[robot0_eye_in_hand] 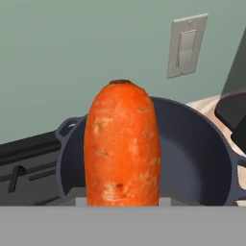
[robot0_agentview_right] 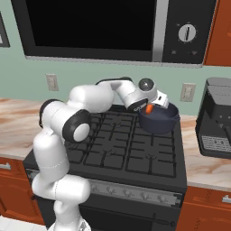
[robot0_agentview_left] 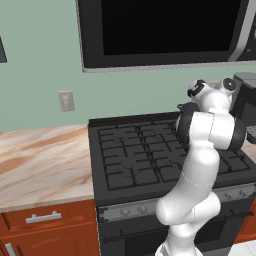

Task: Turn on the burner for the pot on the stove. Wait thirty seconds for the pot to heat up. Then add the carrot to the pot.

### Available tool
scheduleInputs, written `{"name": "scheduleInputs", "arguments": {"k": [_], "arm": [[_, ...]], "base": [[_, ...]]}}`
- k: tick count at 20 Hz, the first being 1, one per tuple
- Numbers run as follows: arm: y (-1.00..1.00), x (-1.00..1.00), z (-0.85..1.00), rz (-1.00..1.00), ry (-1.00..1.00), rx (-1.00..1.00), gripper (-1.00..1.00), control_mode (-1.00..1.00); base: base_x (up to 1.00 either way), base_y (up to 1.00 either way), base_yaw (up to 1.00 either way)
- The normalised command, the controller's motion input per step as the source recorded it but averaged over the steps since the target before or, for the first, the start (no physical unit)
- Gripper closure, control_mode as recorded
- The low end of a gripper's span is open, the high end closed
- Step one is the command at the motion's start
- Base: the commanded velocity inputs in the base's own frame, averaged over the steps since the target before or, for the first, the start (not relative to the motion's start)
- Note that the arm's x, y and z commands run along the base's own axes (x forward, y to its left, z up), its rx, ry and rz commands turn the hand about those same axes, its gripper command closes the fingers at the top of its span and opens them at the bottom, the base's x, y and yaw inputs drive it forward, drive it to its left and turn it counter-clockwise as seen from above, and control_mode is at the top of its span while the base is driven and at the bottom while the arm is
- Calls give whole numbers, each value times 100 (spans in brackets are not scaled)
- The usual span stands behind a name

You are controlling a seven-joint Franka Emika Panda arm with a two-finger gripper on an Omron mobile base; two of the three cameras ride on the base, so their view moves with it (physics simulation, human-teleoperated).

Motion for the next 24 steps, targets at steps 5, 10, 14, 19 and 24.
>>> {"name": "scheduleInputs", "arguments": {"k": [5,10,14,19,24], "arm": [[0,6,-18,0,3,0,100,-100],[0,0,-12,0,0,0,100,-100],[0,10,-7,0,0,0,100,-100],[0,12,-7,0,0,0,100,-100],[-2,8,0,0,0,0,100,-100]], "base": [[0,0,0],[0,0,0],[0,0,0],[0,0,0],[0,0,0]]}}
